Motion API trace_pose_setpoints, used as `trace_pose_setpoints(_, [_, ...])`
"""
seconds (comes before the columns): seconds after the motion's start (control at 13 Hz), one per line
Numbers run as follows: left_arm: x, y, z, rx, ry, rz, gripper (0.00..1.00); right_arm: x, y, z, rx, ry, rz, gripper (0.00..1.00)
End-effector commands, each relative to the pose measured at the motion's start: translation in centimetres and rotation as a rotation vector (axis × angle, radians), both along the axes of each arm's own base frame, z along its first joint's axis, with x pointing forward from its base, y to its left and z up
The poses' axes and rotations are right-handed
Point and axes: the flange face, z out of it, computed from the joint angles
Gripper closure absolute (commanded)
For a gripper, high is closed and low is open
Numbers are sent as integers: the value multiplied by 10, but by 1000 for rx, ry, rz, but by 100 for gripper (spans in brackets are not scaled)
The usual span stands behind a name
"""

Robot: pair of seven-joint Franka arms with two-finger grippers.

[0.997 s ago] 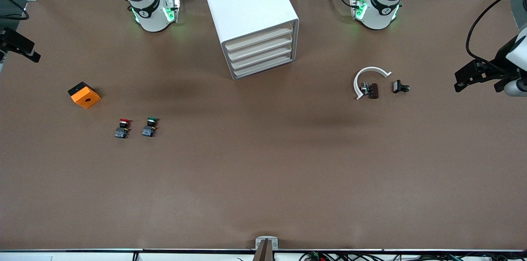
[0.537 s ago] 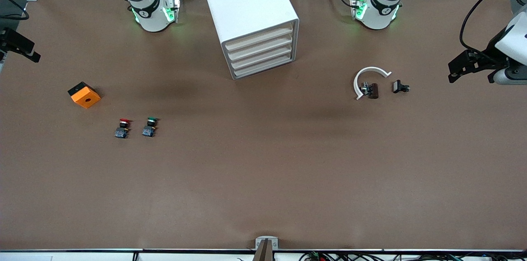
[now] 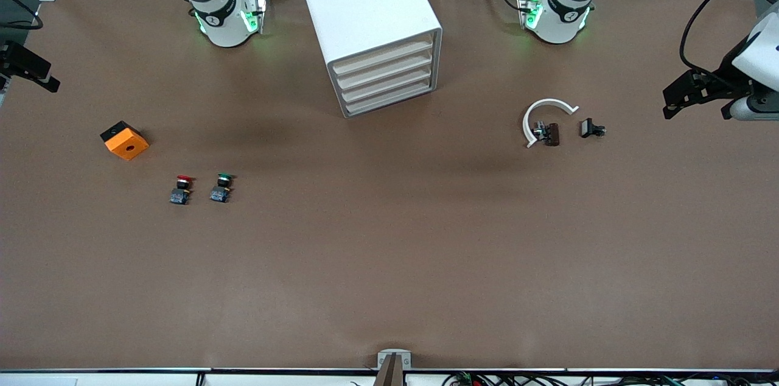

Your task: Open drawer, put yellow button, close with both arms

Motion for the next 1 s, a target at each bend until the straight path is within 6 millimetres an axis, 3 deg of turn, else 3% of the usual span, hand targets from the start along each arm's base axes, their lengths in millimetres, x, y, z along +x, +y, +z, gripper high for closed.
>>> trace_pose_setpoints(0.0, [-12,-2,7,-12,17,-18,0,-8,-2,3,2,-8,12,0])
trace_pose_setpoints(0.23, [-15,-2,30,-12,8,-18,0,-8,-3,3,-7,-8,22,0])
trace_pose_setpoints(0.92, [-13,3,26,-58,28,18,0,-8,-5,2,-40,-5,23,0])
